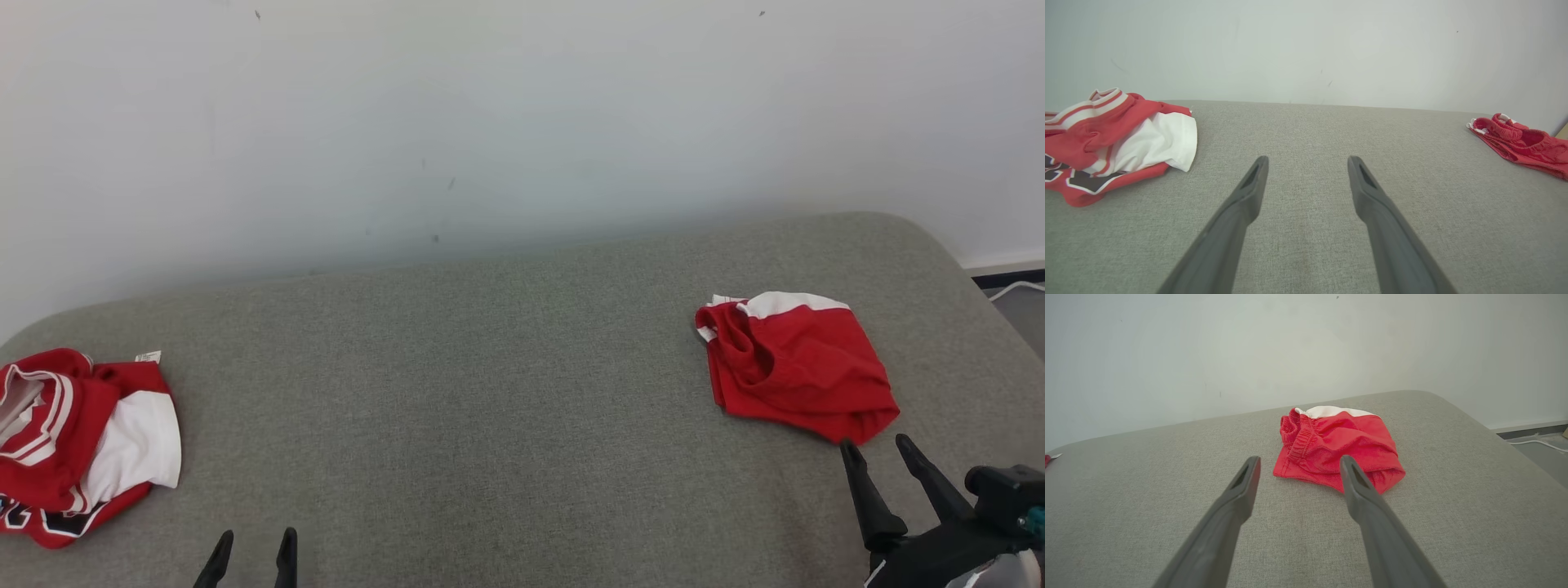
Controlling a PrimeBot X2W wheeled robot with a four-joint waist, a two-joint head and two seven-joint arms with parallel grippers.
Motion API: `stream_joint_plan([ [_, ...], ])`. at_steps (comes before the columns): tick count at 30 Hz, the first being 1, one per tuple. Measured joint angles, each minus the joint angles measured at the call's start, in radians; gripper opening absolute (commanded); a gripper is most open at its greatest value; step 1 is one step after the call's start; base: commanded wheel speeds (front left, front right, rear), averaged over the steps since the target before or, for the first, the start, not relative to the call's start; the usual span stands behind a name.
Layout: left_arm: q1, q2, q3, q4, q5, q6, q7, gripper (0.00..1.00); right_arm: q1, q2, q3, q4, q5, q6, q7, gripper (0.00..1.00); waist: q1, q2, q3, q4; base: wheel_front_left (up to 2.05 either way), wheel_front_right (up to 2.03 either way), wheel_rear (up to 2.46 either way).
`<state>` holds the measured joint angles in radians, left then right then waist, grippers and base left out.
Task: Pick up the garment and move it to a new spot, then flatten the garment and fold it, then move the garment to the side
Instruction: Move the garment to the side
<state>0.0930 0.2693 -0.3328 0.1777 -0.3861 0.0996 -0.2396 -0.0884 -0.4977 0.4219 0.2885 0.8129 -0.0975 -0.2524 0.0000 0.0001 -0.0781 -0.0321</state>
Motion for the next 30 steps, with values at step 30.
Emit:
stream_joint_plan([
  [30,0.005,-0.049,0.09,-0.058,0.036,0.023,0.028,1.0,0.122,0.097,-0.169,-0.223,-0.18,-0.027,-0.003,1.0,0.0,0.0,0.031,0.03,0.0,0.0,0.0],
])
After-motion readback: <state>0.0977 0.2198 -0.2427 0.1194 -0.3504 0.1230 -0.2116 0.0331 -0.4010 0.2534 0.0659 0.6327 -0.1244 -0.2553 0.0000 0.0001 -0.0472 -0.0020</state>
